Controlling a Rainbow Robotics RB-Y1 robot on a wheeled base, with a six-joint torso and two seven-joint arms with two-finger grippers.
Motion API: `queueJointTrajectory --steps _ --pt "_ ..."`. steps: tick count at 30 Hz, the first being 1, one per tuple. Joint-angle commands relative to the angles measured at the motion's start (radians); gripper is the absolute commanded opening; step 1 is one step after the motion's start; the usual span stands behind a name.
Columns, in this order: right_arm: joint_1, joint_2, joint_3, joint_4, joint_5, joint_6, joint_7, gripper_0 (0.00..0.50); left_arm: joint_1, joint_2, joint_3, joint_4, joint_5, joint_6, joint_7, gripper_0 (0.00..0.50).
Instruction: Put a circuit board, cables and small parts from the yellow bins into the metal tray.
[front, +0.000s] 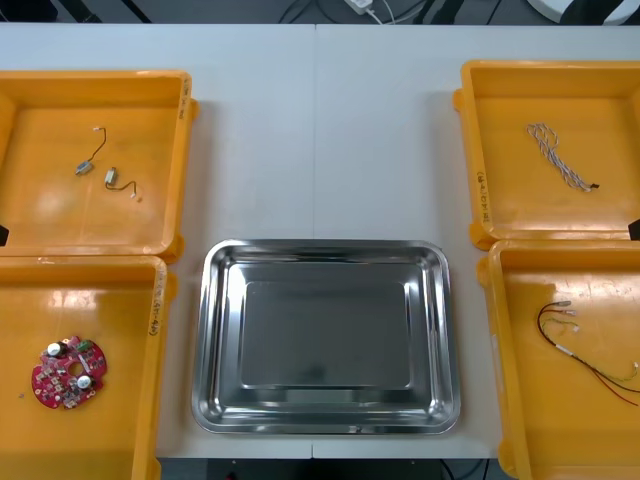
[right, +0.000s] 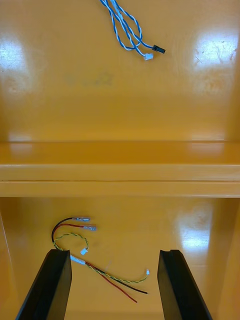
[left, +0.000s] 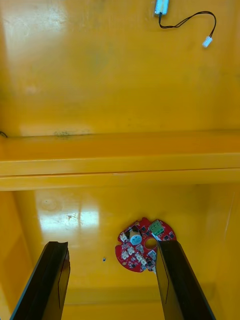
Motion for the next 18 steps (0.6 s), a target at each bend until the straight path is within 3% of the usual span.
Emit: queueJointTrajectory --steps 1,18 --pt "0.008 -0.018 -0.033 -0.025 0.0 0.0 -0.046 0.5 0.012 0.038 0.031 -0.025 0.008 0.001 -0.084 0.5" --pt "0.008 -0.018 -0.033 -0.025 0.0 0.0 -0.046 0.5 0.012 0.038 0.031 -0.025 0.008 0.001 -0.084 0.5"
